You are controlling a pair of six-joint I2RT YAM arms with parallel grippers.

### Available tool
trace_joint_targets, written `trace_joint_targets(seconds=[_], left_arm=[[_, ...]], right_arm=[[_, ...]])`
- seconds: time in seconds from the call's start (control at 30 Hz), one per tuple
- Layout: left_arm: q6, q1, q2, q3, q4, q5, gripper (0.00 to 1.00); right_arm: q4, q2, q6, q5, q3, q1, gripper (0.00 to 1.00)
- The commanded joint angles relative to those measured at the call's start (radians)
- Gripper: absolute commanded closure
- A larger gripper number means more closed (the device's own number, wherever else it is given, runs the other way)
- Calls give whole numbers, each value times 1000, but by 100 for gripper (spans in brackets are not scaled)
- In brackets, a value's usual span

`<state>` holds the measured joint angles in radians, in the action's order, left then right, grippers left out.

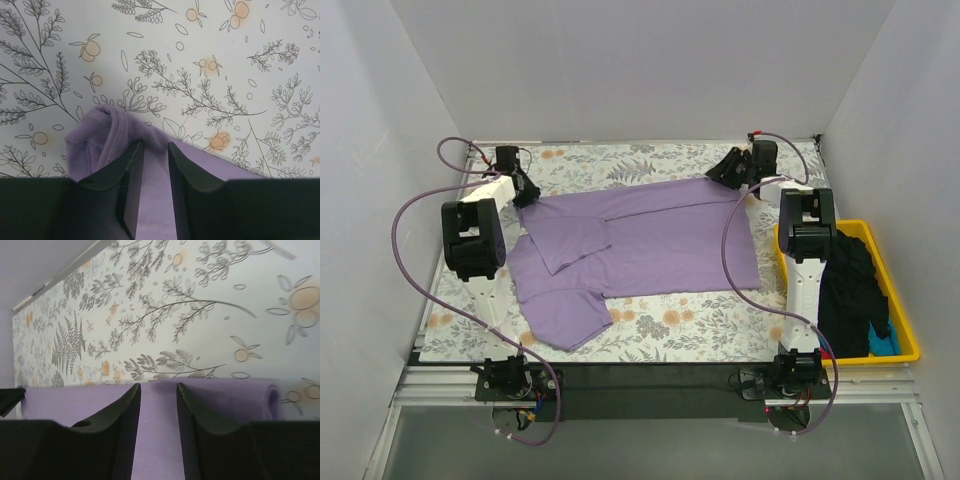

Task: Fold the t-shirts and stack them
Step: Fold the tshirt

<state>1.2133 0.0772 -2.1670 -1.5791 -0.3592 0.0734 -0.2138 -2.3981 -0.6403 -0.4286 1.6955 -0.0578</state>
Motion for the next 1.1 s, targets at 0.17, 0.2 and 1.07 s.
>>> trace_joint_targets(seconds=[0.17, 0.2, 1.07], left_arm=[[19, 30, -74, -31, -21, -17, 72], [20, 30, -77, -39, -23, -47, 71], [-161, -213, 384, 185, -101, -14, 39]], right_arm=[[-18, -44, -55, 97, 20, 101, 58], [-15, -45, -55, 97, 26, 107, 57], [255, 409, 286, 143, -263, 93, 59]])
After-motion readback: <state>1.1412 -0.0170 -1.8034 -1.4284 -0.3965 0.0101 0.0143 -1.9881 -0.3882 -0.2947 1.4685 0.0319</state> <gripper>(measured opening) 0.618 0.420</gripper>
